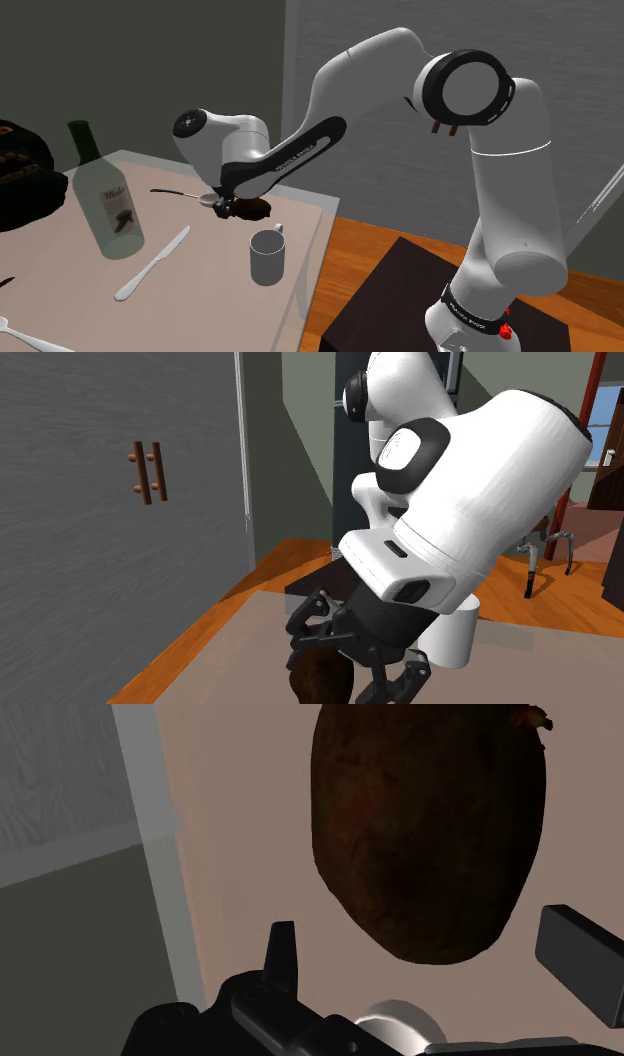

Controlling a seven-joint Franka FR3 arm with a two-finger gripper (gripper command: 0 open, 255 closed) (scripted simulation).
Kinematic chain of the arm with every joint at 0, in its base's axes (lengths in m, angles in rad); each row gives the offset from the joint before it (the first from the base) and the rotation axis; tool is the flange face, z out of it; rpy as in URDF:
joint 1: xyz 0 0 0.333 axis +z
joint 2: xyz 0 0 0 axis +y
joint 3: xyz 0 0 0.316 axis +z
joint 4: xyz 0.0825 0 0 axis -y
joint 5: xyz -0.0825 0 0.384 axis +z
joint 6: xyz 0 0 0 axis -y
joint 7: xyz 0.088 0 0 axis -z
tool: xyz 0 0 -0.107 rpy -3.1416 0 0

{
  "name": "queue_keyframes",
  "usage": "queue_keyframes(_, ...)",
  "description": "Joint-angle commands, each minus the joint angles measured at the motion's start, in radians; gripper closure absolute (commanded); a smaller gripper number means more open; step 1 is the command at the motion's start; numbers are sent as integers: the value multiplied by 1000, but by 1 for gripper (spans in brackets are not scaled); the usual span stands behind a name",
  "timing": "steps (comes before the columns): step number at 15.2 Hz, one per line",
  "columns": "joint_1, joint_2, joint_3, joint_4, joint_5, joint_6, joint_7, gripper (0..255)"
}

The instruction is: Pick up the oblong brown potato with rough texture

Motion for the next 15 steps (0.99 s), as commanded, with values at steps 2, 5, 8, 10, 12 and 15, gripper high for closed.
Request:
queue_keyframes(2,3,19,-5,-6,-13,19,18,0)
queue_keyframes(5,3,20,-5,-6,-14,20,19,255)
queue_keyframes(8,4,20,-5,-5,-14,19,19,255)
queue_keyframes(10,4,20,-5,-6,-14,19,20,255)
queue_keyframes(12,5,21,-5,-4,-14,18,19,255)
queue_keyframes(15,1,5,-1,0,-3,4,4,255)
